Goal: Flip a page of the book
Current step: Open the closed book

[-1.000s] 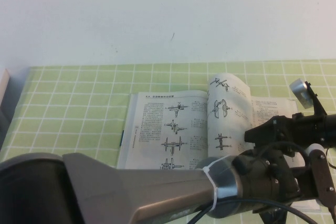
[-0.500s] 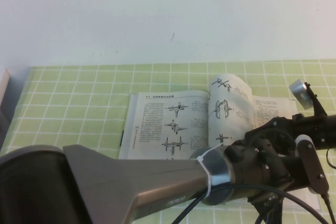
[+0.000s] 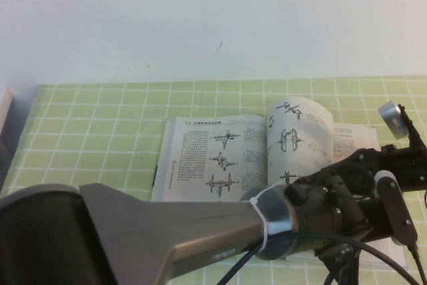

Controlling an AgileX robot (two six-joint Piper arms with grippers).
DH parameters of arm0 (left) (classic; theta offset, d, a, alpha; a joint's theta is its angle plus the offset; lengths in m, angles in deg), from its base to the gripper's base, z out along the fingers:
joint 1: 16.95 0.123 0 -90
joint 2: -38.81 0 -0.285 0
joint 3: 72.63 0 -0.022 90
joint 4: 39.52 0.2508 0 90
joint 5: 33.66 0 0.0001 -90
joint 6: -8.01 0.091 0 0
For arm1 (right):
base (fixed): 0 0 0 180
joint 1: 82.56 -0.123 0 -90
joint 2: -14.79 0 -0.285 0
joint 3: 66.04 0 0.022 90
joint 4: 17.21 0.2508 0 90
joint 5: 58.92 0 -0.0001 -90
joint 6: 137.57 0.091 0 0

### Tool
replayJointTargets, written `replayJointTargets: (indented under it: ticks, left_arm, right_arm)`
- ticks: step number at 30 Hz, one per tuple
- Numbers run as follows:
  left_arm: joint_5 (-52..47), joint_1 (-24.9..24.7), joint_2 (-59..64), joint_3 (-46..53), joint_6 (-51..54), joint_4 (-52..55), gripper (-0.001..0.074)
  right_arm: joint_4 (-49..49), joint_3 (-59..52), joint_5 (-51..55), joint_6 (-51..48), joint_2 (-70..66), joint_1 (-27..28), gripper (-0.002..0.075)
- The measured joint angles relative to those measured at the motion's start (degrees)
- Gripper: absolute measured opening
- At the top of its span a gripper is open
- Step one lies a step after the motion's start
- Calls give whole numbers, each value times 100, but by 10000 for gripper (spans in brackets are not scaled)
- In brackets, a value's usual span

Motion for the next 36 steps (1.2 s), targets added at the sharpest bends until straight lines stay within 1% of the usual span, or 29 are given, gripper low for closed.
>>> replayJointTargets:
  ticks: [14,23,26,29,31,34,36]
  left_arm:
    - [-25,0,0,-9,0,0,-4]
    - [-25,0,5,-13,0,-12,-4]
    - [-38,0,5,-13,0,-12,-4]
    - [-38,0,5,-22,0,-12,-4]
    - [-41,0,13,-22,0,-12,-4]
    - [-50,0,13,-35,0,-12,-4]
    - [-53,0,13,-35,0,-12,-4]
  right_arm:
    - [-392,0,402,0,0,384,405]
    - [-600,0,372,0,0,716,405]
    - [-600,0,170,0,0,728,384]
    - [-600,0,-60,0,0,728,318]
    - [-600,0,-221,0,0,728,235]
    - [-517,0,-444,-95,0,728,84]
    - [-442,0,-537,-175,0,728,37]
